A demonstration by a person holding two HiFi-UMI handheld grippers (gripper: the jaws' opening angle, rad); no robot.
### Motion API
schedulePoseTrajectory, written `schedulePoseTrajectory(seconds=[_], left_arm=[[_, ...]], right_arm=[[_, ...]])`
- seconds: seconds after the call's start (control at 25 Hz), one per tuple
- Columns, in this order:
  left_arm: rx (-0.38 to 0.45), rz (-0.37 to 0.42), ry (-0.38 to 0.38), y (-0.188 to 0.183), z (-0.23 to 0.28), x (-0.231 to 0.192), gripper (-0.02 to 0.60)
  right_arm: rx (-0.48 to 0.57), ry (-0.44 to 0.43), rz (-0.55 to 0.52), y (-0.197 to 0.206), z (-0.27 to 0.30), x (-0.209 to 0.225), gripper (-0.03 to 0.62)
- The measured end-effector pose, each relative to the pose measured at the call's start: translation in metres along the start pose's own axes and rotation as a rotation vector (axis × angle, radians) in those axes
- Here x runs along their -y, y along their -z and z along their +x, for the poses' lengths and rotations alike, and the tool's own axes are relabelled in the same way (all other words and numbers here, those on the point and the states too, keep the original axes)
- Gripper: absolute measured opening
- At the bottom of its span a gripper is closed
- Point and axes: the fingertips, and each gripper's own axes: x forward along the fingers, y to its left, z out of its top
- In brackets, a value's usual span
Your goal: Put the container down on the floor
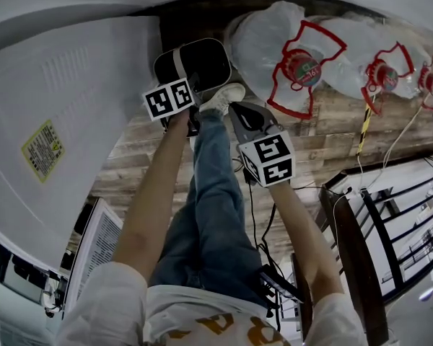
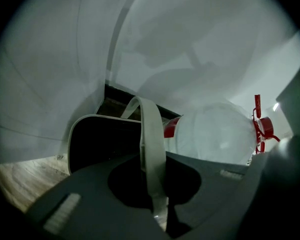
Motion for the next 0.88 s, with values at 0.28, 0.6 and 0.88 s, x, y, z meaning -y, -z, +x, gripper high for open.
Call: schedulePoseTrajectory(seconds=[0.28, 0.6, 0.88], left_arm=[[0.033, -0.031, -0.005, -0.007, 0.002, -0.009, 0.005], [0.089, -0.067, -0.027, -0.014, 0.002, -0.018, 0.005], [0.107, -0.032, -0.045, -0.007, 0.004, -0.019, 0.005]], right_arm=[[-0.017, -0.018, -0.005, 0.007, 0.001, -0.007, 0.028], [-0.015, -0.023, -0.010, 0.006, 0.003, -0.003, 0.028], [0.001, -0.015, -0.022, 0.001, 0.003, 0.006, 0.028]])
